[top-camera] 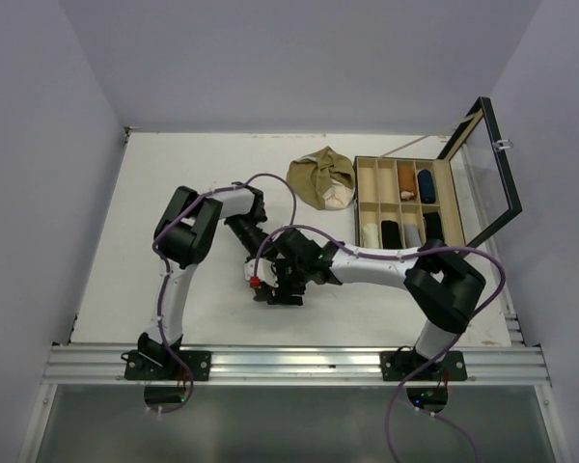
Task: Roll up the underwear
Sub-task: Place the rolled underwear into the container
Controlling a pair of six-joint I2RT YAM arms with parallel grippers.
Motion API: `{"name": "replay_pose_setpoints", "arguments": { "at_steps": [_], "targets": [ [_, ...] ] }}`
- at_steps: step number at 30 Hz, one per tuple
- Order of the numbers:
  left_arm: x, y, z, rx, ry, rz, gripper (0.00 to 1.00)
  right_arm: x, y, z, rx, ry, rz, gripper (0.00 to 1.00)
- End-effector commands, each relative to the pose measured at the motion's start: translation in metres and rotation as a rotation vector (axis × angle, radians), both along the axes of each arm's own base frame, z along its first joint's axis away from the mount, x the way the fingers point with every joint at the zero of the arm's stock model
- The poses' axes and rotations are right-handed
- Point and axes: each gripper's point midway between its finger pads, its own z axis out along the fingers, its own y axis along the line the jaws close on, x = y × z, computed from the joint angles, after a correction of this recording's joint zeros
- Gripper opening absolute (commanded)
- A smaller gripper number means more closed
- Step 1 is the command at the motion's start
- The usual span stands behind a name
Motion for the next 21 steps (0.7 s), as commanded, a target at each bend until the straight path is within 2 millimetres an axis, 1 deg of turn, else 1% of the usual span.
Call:
{"name": "replay_pose_setpoints", "arguments": {
  "at_steps": [1, 2, 3, 6, 8, 9, 10, 11, 12, 13, 14, 15, 16, 18, 19, 20, 21],
  "targets": [
    [0.027, 0.023, -0.075, 0.060, -0.244, -0.158, 0.12, 0.001, 0.028, 0.003, 0.105, 0.020, -0.011, 0.66],
    [0.026, 0.023, -0.075, 0.056, -0.241, -0.159, 0.12, 0.002, 0.029, 0.001, 0.105, 0.020, -0.016, 0.65],
    [0.027, 0.022, -0.076, 0.055, -0.245, -0.156, 0.12, 0.002, 0.029, -0.005, 0.095, 0.028, -0.017, 0.64],
    [0.027, 0.022, -0.077, 0.049, -0.245, -0.145, 0.14, 0.004, 0.032, -0.014, 0.084, 0.037, -0.022, 0.57],
    [0.029, 0.020, -0.078, 0.047, -0.252, -0.133, 0.17, 0.002, 0.033, -0.016, 0.081, 0.052, -0.018, 0.46],
    [0.029, 0.019, -0.077, 0.044, -0.254, -0.131, 0.18, -0.001, 0.031, -0.022, 0.063, 0.069, -0.014, 0.39],
    [0.031, 0.019, -0.075, 0.037, -0.261, -0.124, 0.20, -0.003, 0.030, -0.024, 0.054, 0.081, -0.008, 0.25],
    [0.035, 0.018, -0.074, 0.035, -0.276, -0.117, 0.20, -0.005, 0.028, -0.026, 0.042, 0.090, -0.001, 0.19],
    [0.037, 0.018, -0.073, 0.039, -0.284, -0.110, 0.20, -0.010, 0.023, -0.030, 0.019, 0.107, 0.007, 0.12],
    [0.042, 0.019, -0.066, 0.035, -0.305, -0.100, 0.24, -0.012, 0.020, -0.029, 0.009, 0.112, 0.012, 0.02],
    [0.047, 0.020, -0.064, 0.034, -0.325, -0.091, 0.27, -0.015, 0.015, -0.031, -0.003, 0.118, 0.019, 0.00],
    [0.052, 0.022, -0.059, 0.035, -0.344, -0.081, 0.29, -0.017, 0.011, -0.028, -0.011, 0.120, 0.017, 0.00],
    [0.065, 0.025, -0.045, 0.027, -0.393, -0.055, 0.33, -0.018, 0.010, -0.019, 0.003, 0.110, 0.019, 0.00],
    [0.082, 0.030, -0.029, 0.026, -0.454, -0.012, 0.35, -0.021, 0.003, -0.010, 0.000, 0.113, 0.010, 0.00],
    [0.100, 0.035, -0.011, 0.021, -0.520, 0.019, 0.39, -0.019, 0.003, 0.004, 0.025, 0.097, 0.003, 0.00],
    [0.106, 0.039, 0.001, 0.020, -0.539, 0.035, 0.43, -0.018, 0.000, 0.008, 0.030, 0.100, -0.008, 0.00],
    [0.116, 0.041, 0.020, 0.007, -0.596, 0.053, 0.52, -0.018, -0.002, 0.012, 0.032, 0.102, -0.017, 0.00]
  ]
}}
